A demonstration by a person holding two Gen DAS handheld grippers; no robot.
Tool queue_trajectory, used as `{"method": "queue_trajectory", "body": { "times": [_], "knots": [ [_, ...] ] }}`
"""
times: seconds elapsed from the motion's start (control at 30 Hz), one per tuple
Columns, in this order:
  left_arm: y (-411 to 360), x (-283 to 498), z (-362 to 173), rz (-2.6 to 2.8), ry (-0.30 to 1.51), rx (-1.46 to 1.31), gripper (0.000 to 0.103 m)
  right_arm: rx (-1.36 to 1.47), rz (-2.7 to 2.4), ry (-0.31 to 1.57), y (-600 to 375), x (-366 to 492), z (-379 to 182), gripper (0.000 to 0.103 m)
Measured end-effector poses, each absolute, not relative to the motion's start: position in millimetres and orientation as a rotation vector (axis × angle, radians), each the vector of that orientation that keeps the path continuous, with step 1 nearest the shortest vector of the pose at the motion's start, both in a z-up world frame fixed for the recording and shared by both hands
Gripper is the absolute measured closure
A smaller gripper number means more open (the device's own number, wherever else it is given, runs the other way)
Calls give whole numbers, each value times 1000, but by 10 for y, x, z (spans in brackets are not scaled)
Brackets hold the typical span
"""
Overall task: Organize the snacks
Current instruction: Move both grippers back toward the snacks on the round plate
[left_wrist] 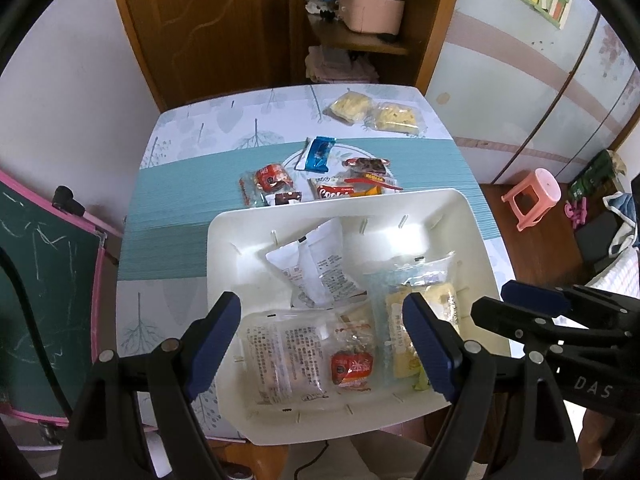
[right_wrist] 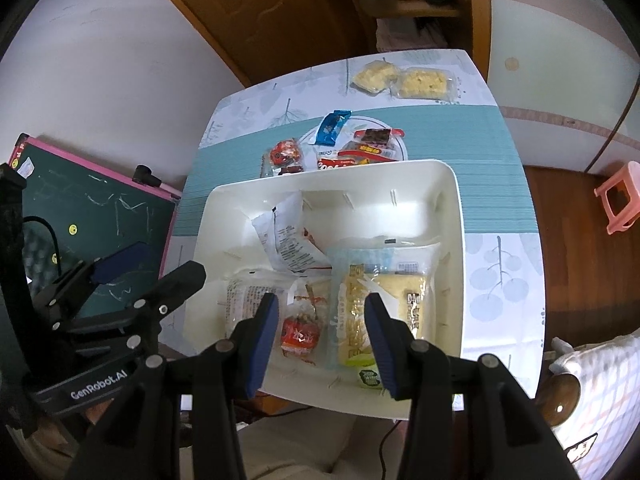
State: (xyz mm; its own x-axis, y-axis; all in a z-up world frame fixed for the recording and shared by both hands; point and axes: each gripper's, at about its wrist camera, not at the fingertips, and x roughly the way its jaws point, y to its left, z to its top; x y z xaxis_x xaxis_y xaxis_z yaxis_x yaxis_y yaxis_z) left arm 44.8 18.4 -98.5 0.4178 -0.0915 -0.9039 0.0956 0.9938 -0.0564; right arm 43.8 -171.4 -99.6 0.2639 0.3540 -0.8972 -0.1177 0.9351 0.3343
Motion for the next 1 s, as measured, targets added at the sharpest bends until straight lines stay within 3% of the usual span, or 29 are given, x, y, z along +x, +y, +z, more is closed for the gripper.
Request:
{"method": "queue_trajectory", "body": {
  "times": [0.7,1.0],
  "knots": [
    [754,1661,-1156,-37,1153,-149,21,241,282,1274,-1629,1282,-1114,58],
    [727,2250,-1724,-28,1243,-184,21,283,242,1243,-1537,2268,-1200,58]
  ]
}}
